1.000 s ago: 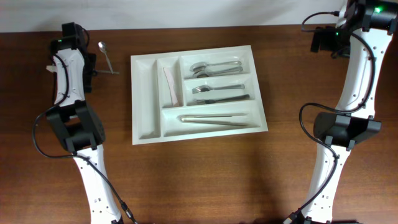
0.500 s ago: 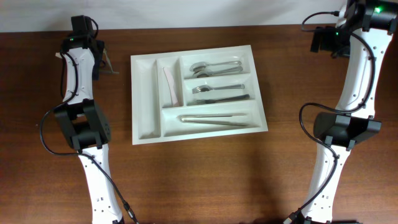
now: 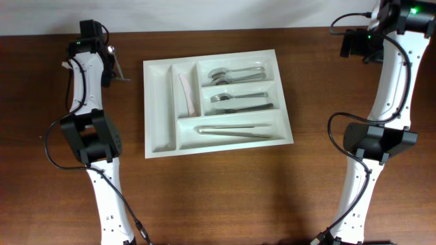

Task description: Pack container

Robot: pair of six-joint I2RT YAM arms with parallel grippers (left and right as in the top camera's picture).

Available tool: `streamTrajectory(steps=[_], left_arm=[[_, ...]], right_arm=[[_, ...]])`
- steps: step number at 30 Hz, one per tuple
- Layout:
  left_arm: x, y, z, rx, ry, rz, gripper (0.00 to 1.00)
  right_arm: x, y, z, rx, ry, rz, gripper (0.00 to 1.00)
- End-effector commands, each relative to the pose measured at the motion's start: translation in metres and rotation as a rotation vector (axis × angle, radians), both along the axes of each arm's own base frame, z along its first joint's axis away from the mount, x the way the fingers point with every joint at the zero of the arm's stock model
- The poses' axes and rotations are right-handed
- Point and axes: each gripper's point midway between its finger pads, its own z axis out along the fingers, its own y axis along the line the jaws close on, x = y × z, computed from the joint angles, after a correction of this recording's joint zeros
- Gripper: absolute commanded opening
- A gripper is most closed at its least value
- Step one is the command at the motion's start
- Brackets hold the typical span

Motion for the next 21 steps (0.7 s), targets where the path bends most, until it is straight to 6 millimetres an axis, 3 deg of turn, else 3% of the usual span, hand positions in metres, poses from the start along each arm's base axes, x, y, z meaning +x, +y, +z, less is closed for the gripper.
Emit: streamTrajectory(steps=[1,3,8,12,21], left_arm=[[-0.043,-0.019,-0.075,-0.120,0.212,0.015,0.52],[-0.059,-0.024,-0.075,-0.141,0.277,0.025,0.52],[-0.067,-0.026,-0.076,-0.182,0.302,0.030,0.58],[-0.059,-0.028,-0.077,-0.251,0.260,-0.007,0.65],[-0.040,-0.033,-0.075,-0.322,0.174,-0.018,0.68]], right_arm=[[-0.003,-0.001,0.003,-0.011,0.003,0.005,0.99],[-0.003,-0.001,0.003,-0.011,0.003,0.005,0.99],[-0.003,-0.001,0.003,-0.011,0.003,0.005,0.99],[-0.003,-0.001,0.003,-0.011,0.003,0.005,0.99],[-0.003,-0.001,0.003,-0.011,0.003,0.005,0.99]])
